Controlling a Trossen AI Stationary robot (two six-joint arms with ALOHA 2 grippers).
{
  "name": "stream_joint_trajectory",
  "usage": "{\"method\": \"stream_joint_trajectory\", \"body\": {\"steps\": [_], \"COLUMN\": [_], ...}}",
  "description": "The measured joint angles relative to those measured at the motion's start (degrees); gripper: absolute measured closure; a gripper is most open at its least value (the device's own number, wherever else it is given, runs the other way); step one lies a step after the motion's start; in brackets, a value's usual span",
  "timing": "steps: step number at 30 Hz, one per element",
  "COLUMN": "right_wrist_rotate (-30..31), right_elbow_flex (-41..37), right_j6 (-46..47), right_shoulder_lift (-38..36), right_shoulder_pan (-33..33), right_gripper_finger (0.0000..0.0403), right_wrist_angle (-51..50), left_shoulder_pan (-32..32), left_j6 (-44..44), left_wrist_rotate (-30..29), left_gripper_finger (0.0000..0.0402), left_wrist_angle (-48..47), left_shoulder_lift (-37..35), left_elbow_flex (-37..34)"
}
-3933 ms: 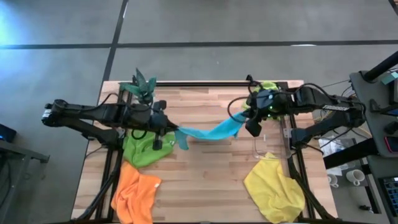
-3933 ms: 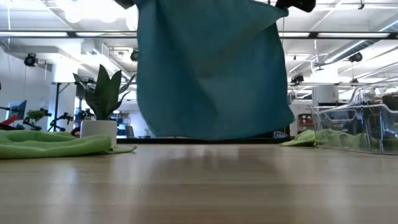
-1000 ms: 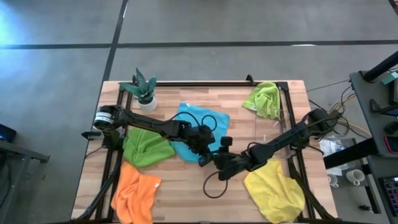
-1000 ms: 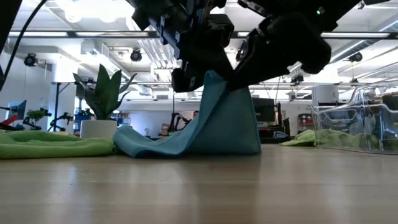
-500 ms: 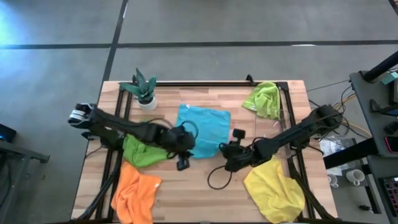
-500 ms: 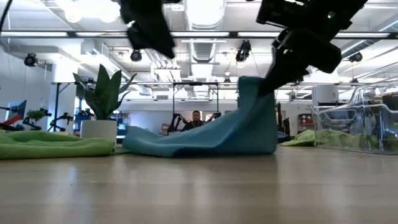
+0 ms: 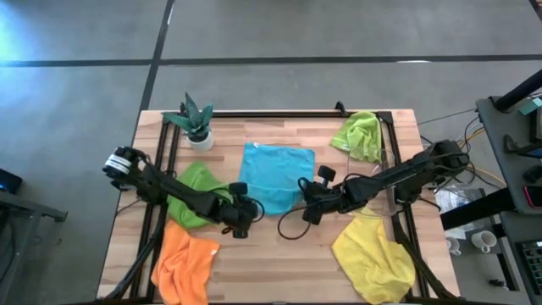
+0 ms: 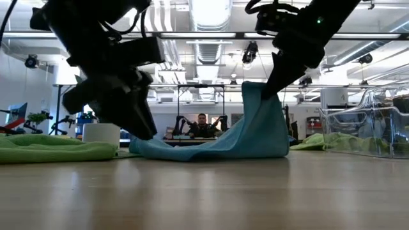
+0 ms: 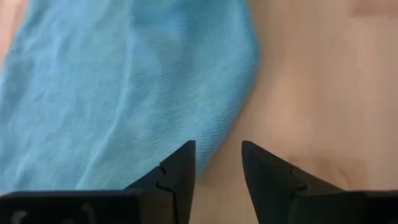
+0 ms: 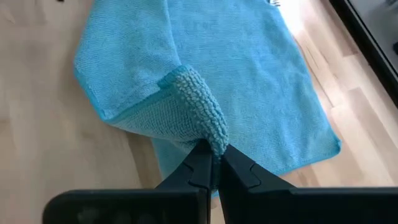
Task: Fold microfiber towels
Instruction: Fold the blue microfiber cloth
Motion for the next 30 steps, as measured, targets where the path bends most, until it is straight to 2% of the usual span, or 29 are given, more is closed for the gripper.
{"method": "stream_joint_trajectory", "body": {"steps": [6, 12, 16, 19, 21, 24, 30], "right_wrist_rotate": [-0.01, -0.75, -1.68, -1.7, -1.7, -1.72, -1.45], "right_elbow_flex": [-0.01, -0.01, 0.01, -0.01, -0.01, -0.01, -0.01], "right_j6": [0.53, 0.91, 0.93, 0.6, -0.1, -1.79, -3.02], "right_shoulder_lift": [0.0, 0.0, 0.02, 0.0, -0.01, -0.53, -5.29], "right_shoulder_pan": [-0.02, 0.0, 0.1, 0.13, 0.15, 0.24, 1.0], "right_gripper_finger": [0.0394, 0.0394, 0.0394, 0.0394, 0.0394, 0.0394, 0.0394], "right_wrist_angle": [0.23, 0.21, 0.16, 0.1, -0.14, -1.98, -5.63], "left_shoulder_pan": [1.27, 1.42, 1.73, 1.8, 1.83, 1.74, 3.76], "left_j6": [4.42, 7.09, 6.99, 5.57, 4.61, 4.62, 1.71], "left_wrist_rotate": [0.72, -7.48, -5.47, -2.12, 0.04, 1.52, 5.42], "left_gripper_finger": [0.026, 0.0262, 0.0295, 0.0359, 0.0389, 0.0394, 0.04], "left_wrist_angle": [0.62, 1.64, 1.91, 2.0, 1.34, 0.47, -4.92], "left_shoulder_lift": [5.54, 9.84, 10.68, 10.28, 8.93, 4.17, -10.16], "left_elbow_flex": [1.75, 4.05, 5.0, 4.86, 4.78, 5.43, 5.59]}}
